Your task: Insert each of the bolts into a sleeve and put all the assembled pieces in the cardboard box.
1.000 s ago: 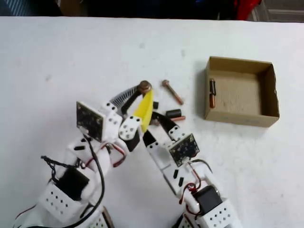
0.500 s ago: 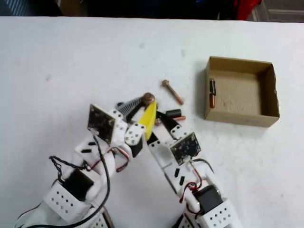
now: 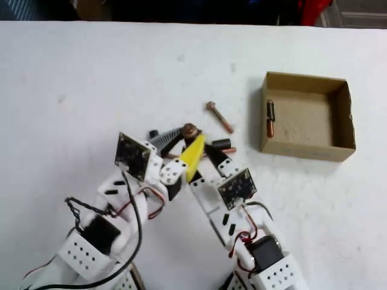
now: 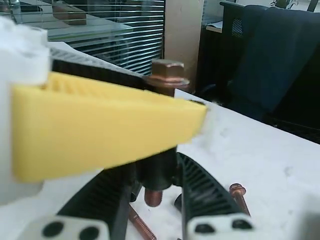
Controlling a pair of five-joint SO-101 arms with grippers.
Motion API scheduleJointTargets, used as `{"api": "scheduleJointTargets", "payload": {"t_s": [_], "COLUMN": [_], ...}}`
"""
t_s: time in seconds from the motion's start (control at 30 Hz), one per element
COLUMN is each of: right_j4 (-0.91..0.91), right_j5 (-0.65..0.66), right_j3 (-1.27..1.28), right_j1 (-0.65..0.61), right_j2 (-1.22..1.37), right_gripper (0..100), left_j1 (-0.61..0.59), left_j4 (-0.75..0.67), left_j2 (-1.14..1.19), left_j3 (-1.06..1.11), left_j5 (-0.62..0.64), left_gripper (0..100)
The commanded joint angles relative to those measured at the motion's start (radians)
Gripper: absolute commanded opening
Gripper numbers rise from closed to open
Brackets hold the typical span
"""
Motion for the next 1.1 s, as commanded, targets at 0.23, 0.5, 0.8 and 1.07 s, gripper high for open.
{"api": "scheduleJointTargets", "payload": {"t_s": [0.23,0.5,0.8,1.07], "right_j4": [-0.025,-0.024,-0.024,-0.024], "right_j5": [0.012,0.020,0.014,0.020], "right_j3": [0.008,0.008,0.008,0.008], "right_j1": [0.012,0.042,0.173,0.229], "right_j2": [-0.013,-0.012,-0.012,-0.008], "right_gripper": [1.7,1.7,1.7,1.7], "left_j1": [-0.096,-0.122,-0.219,-0.337], "left_j4": [-0.005,0.005,0.324,0.585], "left_j2": [-0.012,-0.012,-0.012,-0.013], "left_j3": [-0.014,-0.129,-0.316,-0.470], "left_j5": [0.009,0.009,0.002,0.002], "left_gripper": [30,29,3,2]}}
